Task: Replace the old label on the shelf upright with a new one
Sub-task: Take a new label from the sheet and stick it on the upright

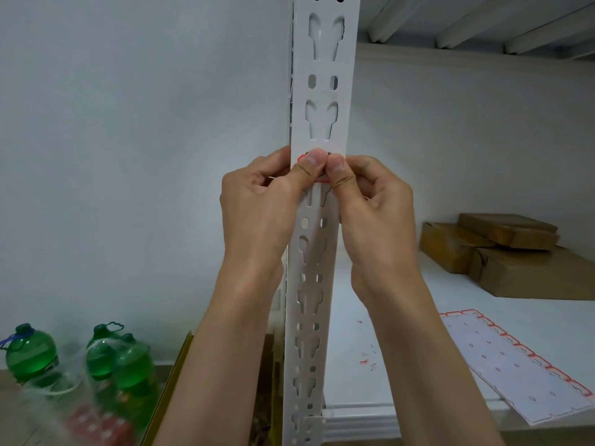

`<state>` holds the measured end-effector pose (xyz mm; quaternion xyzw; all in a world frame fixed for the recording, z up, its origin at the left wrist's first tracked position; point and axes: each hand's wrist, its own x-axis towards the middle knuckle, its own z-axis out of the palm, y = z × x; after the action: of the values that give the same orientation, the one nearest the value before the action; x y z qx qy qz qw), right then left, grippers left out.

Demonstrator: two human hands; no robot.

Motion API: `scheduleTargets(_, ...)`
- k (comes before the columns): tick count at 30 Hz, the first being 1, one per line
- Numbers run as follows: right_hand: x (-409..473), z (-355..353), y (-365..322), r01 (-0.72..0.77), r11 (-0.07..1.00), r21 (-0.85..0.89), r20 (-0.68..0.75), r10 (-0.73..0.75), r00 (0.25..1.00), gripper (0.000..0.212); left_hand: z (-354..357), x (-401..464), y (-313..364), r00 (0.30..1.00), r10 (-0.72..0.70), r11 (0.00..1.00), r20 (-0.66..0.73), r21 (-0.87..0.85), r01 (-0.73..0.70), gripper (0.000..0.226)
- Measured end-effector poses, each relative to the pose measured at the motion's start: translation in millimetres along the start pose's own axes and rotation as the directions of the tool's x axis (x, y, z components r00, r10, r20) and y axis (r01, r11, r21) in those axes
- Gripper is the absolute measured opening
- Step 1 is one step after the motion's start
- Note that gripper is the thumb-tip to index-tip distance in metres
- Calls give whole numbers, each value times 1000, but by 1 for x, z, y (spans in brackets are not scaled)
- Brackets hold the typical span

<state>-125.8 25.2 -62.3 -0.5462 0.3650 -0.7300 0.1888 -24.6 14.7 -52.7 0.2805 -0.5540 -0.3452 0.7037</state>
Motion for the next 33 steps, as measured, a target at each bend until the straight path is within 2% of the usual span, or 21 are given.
scheduleTargets(3,-1,2,0,12,1000,13,-14,-12,1000,13,0,2,0,1000,-11,1000,-7,-22,10,10)
scheduleTargets(7,-2,0,-2,-20,1000,19,20,20,1000,21,-1,1,-1,1000,18,1000,4,-1,-18,12)
scheduleTargets(13,-4,0,-4,-68,997,34,21,67,998,29,-9,-2,1,994,43,997,104,58,-49,24)
scheduleTargets(17,-5,2,-5,-75,996,44,19,74,997,29,-8,-2,-2,996,41,996,83,79,-47,33)
scheduleTargets(21,-7,2,-7,-81,995,55,47,78,996,31,-3,1,-4,997,62,993,35,101,-66,27)
scheduleTargets(24,-8,0,-8,-94,993,70,87,88,992,29,-2,4,-4,999,27,999,34,40,-28,25)
scheduleTargets(27,-7,-5,-8,-100,991,90,132,88,987,21,-6,6,-6,999,38,999,20,38,-38,37)
scheduleTargets(30,-5,-2,-6,-51,998,47,88,46,995,8,-11,4,-5,997,38,997,67,69,-43,33)
scheduleTargets(33,-3,-1,-6,-68,995,69,69,63,996,13,-18,6,-5,992,44,994,122,95,-56,36)
